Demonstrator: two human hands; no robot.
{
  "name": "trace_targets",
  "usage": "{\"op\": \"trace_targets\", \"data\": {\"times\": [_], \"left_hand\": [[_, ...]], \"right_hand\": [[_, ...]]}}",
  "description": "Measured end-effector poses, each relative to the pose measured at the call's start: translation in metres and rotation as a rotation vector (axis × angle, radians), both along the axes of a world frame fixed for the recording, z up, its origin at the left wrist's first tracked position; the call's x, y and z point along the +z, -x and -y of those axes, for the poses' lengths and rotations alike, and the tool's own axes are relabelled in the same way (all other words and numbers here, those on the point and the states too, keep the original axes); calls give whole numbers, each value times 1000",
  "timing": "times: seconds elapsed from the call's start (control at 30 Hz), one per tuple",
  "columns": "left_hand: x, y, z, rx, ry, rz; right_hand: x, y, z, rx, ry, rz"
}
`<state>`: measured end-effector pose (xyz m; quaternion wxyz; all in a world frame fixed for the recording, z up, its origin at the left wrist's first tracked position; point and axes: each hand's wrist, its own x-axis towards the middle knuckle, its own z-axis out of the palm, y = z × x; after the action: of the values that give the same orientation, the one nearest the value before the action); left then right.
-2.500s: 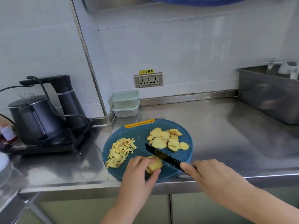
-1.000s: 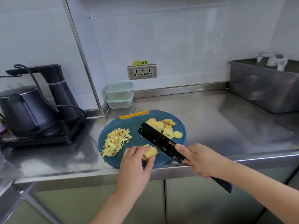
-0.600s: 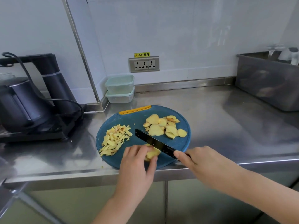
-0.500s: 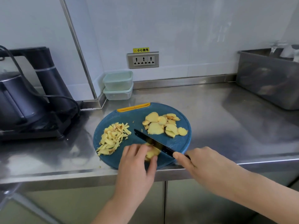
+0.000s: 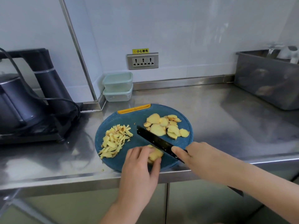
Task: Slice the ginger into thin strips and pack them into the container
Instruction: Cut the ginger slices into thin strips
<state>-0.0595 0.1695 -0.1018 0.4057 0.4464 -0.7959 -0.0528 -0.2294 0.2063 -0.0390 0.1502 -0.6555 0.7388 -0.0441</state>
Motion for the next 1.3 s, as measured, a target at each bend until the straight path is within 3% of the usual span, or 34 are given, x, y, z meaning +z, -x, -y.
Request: {"op": "trace_targets", "data": {"times": [0.13,0.3,0.57,0.77,0.93,1.13,1.3], "left_hand": [[-1,1,-5,37,-3,-23],[-3,5,-10,83,-9,-43],[-1,5,-7,95,-13,-38],[-2,5,-4,86,8,-50],[-8,4,0,70,23,-67],[-15,3,5,50,49,-78],[-13,3,6,37,62,-88]], "right_hand": [[6,12,-1,-18,-47,197],[13,11,-19,-5,-42,279],[24,12,-22,71,-13,171],[28,13,-19,58,-21,254],[24,15,-13,-67,-227,312],[29,2,-10,-17,-160,10],[31,-4,-6,41,-179,-94]]}}
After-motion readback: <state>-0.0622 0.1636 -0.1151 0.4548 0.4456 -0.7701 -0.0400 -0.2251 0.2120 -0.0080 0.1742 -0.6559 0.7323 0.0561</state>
